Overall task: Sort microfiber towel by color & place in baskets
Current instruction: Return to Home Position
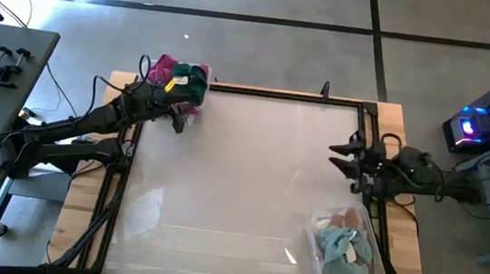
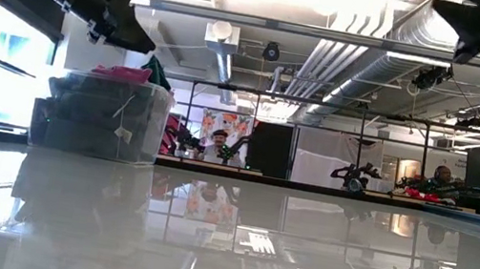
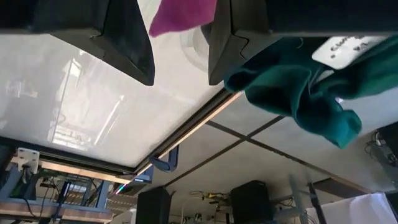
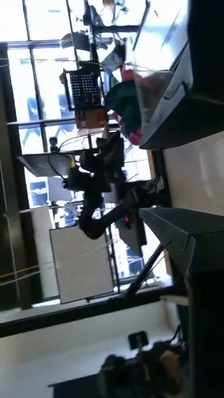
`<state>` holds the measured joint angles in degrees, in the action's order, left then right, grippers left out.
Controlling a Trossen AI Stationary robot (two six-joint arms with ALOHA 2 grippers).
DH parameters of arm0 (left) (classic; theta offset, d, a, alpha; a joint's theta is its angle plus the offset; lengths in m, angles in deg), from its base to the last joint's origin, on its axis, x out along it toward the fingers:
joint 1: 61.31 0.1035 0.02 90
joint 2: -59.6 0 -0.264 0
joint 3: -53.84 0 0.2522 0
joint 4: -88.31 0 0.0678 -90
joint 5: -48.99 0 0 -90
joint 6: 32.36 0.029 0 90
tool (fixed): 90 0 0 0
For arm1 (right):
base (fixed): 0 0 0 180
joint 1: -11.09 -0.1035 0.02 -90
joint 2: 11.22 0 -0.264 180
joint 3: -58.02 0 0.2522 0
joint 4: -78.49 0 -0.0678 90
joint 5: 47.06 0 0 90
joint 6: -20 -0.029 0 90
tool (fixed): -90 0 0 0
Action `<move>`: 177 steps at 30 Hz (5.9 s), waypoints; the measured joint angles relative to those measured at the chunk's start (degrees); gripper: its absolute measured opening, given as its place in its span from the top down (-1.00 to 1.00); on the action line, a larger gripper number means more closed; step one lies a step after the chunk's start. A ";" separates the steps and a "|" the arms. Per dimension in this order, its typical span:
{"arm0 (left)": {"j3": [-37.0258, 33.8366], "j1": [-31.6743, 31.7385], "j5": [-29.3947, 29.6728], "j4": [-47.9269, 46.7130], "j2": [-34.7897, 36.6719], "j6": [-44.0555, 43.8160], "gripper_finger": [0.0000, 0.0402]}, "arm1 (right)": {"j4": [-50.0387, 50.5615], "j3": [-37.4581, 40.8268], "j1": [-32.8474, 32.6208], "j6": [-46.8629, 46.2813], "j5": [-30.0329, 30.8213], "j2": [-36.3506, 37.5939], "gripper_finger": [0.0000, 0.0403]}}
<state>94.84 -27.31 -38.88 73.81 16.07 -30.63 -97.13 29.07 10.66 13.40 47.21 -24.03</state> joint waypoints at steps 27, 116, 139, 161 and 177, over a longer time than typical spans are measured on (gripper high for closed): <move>-0.52 -1.34 -0.50 1.91 0.48 -5.13 0.31 | 2.17 12.19 0.03 -4.06 -14.21 12.62 0.23; -26.58 -46.97 7.43 8.32 30.32 -4.52 0.98 | 7.16 14.69 -9.80 -3.63 4.10 12.49 0.23; -26.58 -46.95 7.63 8.33 30.32 -4.53 0.98 | 8.10 14.26 -5.90 -2.35 8.15 12.51 0.95; -26.58 -46.93 8.52 8.23 30.32 -4.06 0.98 | 5.96 13.15 -6.72 1.73 0.12 12.60 1.00; -26.58 -46.93 8.55 8.28 30.31 -3.87 0.98 | 0.29 14.62 -6.72 3.93 -5.90 12.53 1.00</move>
<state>68.27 -74.24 -30.34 82.09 46.37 -34.50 -96.83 43.70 3.94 17.33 41.31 -11.50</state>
